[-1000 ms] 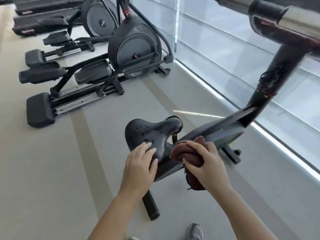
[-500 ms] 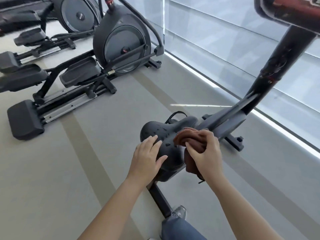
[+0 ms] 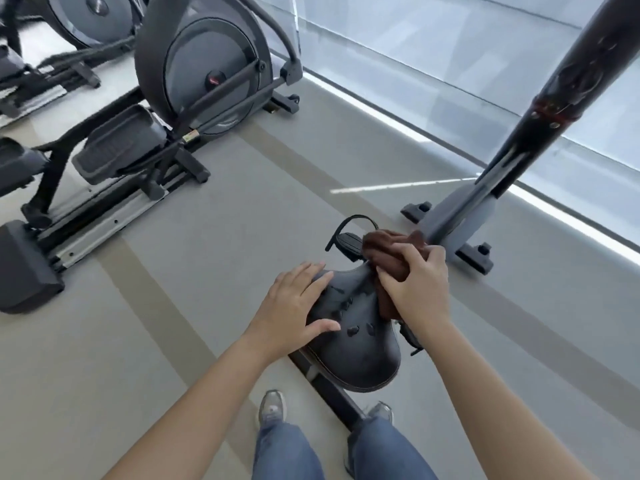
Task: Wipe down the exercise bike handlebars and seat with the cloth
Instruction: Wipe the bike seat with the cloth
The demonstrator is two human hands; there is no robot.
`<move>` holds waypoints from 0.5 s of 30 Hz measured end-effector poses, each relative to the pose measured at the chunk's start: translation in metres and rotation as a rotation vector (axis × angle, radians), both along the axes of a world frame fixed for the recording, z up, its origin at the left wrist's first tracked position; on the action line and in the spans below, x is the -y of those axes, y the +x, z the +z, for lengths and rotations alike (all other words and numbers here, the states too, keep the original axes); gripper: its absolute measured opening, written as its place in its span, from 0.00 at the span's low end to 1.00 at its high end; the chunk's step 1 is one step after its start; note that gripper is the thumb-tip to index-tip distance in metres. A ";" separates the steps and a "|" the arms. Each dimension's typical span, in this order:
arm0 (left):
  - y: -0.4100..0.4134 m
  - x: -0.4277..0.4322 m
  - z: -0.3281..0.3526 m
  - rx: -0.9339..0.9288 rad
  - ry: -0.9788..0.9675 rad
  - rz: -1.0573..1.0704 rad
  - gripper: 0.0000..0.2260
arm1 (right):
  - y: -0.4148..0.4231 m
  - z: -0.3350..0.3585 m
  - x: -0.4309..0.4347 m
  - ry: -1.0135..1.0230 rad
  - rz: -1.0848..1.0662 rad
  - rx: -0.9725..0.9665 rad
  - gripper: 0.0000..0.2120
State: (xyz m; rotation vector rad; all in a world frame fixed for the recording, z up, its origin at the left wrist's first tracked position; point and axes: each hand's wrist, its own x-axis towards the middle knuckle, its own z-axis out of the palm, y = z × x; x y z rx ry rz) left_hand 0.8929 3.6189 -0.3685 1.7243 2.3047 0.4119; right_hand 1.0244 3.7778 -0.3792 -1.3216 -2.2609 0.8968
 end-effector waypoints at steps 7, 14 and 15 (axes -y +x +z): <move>-0.025 -0.013 -0.002 0.099 -0.068 -0.355 0.38 | -0.021 0.001 0.009 -0.006 -0.223 -0.021 0.19; -0.044 -0.021 -0.006 0.095 -0.071 -0.493 0.46 | -0.012 0.005 0.042 -0.017 -0.279 0.005 0.20; -0.044 -0.020 -0.006 0.092 -0.074 -0.511 0.47 | -0.008 0.004 0.057 -0.005 -0.289 0.007 0.20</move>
